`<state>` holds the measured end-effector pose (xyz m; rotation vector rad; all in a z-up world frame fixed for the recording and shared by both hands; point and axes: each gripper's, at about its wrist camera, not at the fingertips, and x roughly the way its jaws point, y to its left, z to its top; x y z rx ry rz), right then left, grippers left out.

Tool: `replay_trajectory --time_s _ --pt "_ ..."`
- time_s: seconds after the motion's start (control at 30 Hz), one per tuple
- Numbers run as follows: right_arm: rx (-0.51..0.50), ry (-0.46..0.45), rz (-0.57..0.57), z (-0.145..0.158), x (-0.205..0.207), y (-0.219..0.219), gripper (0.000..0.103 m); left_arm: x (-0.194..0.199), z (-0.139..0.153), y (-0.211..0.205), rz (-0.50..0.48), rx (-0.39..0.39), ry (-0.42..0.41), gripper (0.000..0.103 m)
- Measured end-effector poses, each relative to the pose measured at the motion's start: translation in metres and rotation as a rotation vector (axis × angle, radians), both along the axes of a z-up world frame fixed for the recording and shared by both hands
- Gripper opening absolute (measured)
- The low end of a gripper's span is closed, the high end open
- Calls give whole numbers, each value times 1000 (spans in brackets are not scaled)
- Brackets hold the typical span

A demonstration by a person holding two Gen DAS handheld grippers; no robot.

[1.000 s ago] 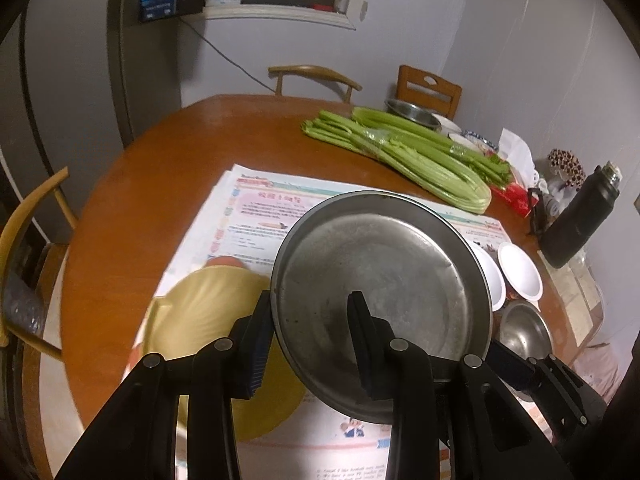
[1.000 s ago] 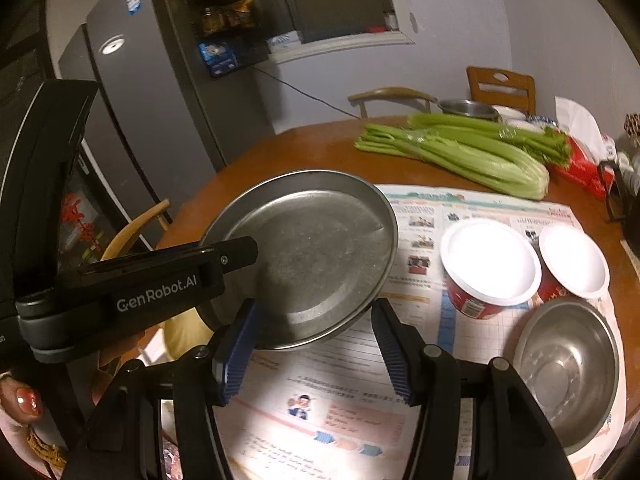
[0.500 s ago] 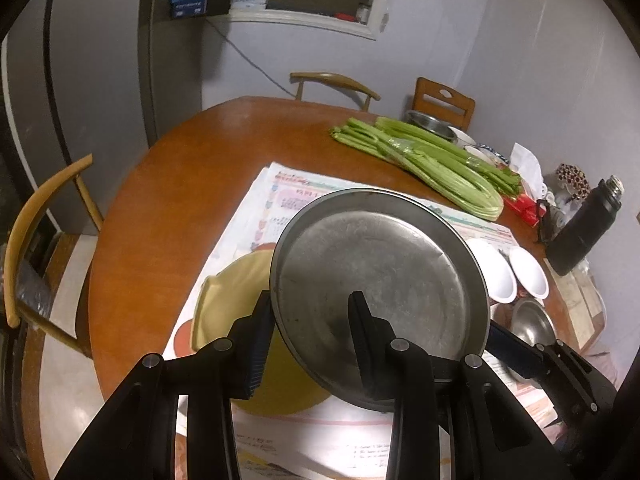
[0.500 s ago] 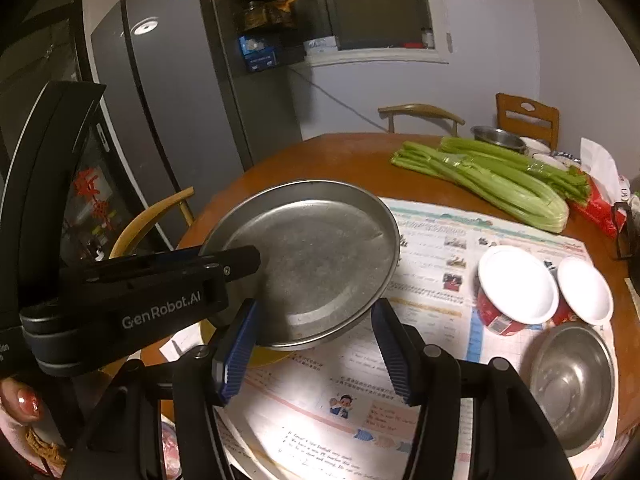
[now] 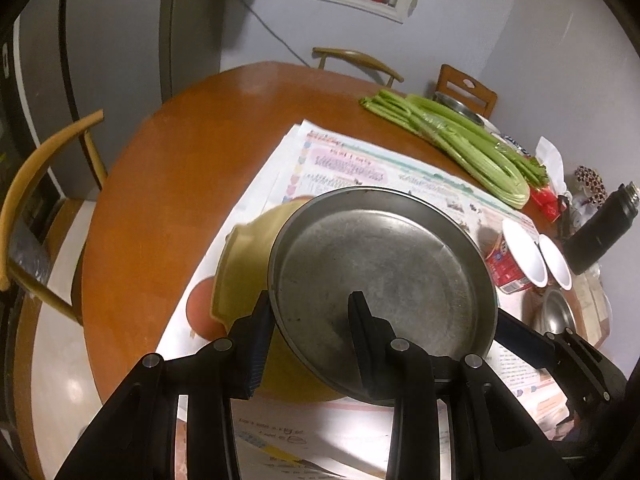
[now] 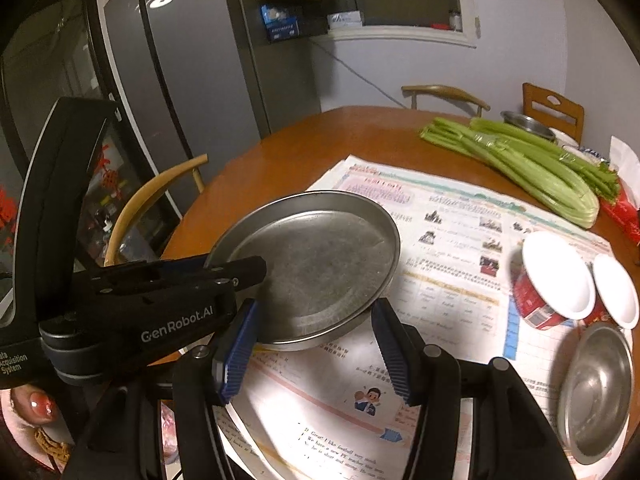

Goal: Organize plates and bowls
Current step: 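Carry the grey tray with the left gripper over the yellow shell plate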

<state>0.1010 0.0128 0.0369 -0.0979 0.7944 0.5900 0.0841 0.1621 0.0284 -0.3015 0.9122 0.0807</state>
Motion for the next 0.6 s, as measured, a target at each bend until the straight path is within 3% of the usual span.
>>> replay_trajectory --time_s 0.27,0.6 --pt "-21 45 25 -21 8 11 58 4 -22 9 25 -2 38 37" --pt "-39 70 30 -37 16 19 58 7 -24 11 34 24 24 37"
